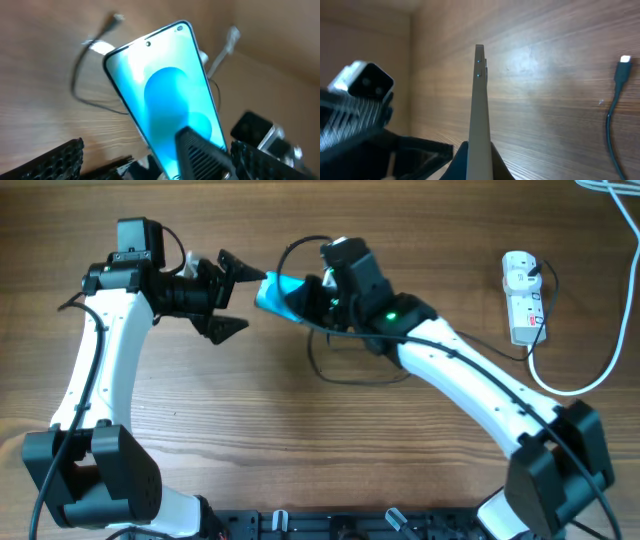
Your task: Plug charger to phone and switch on socket
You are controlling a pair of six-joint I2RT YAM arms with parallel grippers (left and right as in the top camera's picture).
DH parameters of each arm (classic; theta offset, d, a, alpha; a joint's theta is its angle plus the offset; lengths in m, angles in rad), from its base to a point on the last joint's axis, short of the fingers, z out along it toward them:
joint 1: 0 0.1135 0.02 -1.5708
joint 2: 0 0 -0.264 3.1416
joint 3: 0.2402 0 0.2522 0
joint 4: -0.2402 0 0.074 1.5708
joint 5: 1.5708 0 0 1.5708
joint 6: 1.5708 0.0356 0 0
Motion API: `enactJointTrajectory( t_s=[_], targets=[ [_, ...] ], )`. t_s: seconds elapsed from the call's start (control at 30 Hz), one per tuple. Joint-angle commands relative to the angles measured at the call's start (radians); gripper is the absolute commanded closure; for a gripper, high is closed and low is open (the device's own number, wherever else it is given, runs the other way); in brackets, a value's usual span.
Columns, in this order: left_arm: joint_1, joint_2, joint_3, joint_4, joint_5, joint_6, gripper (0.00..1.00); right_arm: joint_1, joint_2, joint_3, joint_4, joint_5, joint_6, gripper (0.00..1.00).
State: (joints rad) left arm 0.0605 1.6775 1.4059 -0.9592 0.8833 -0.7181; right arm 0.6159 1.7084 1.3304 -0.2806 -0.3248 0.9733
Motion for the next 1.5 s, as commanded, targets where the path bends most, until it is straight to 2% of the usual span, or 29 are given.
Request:
enactJointTrajectory(
  t_s=[0.0,0.1,0.2,0.23,0.4,0.5,0.6,0.73,0.83,0.93,0.97,1.03,1.07,1.33,1.47],
  targets=[
    [-0.005,-0.024,0.002,0.054,0.182,0.166,0.00,-0.042,-0.091,0.016,0.038,-0.052,0.113,0.96],
    [-0.005,-0.024,0.002,0.135,0.273,0.165,0.02,-0.057,-0.111,0.016,0.093,-0.107,0.197,0.95],
    [-0.005,-0.024,0.002,0.256,0.409,0.155,0.11,-0.057,-0.114,0.016,0.192,-0.126,0.307,0.96],
    [-0.005,-0.024,0.002,0.295,0.438,0.126,0.14,-0.057,-0.114,0.016,0.225,-0.126,0.336,0.96],
    [-0.005,-0.024,0.002,0.414,0.441,-0.092,0.08,-0.050,-0.113,0.016,0.347,-0.083,0.420,0.96],
    [-0.005,-0.024,0.002,0.474,0.442,-0.167,0.08,-0.049,-0.113,0.016,0.317,-0.056,0.418,0.96],
    [-0.005,-0.024,0.002,0.485,0.464,-0.180,0.07,-0.063,-0.125,0.015,0.257,-0.035,0.317,0.96],
    [-0.005,-0.024,0.002,0.485,0.505,-0.180,0.06,-0.097,-0.235,-0.040,0.171,0.070,0.274,0.96],
    [-0.005,-0.024,0.002,0.485,0.508,-0.176,0.05,-0.147,-0.343,-0.147,0.190,0.080,0.270,0.96],
    [-0.009,-0.024,0.002,0.485,0.516,-0.142,0.05,-0.169,-0.399,-0.309,0.430,-0.001,0.266,0.96],
    [-0.016,-0.024,0.002,0.485,0.520,-0.130,0.05,-0.168,-0.402,-0.370,0.570,-0.037,0.285,0.96],
    [-0.033,-0.024,0.002,0.485,0.519,-0.119,0.05,-0.160,-0.396,-0.475,0.770,-0.049,0.418,0.96],
    [-0.042,-0.024,0.002,0.486,0.518,-0.119,0.05,-0.154,-0.392,-0.499,0.809,-0.036,0.460,0.96],
    [-0.103,-0.024,0.002,0.504,0.416,-0.132,0.08,-0.042,-0.381,-0.513,0.825,0.190,0.610,0.96],
    [-0.137,-0.024,0.002,0.581,0.344,-0.249,0.13,-0.011,-0.355,-0.513,0.826,0.244,0.658,0.96]
  ],
)
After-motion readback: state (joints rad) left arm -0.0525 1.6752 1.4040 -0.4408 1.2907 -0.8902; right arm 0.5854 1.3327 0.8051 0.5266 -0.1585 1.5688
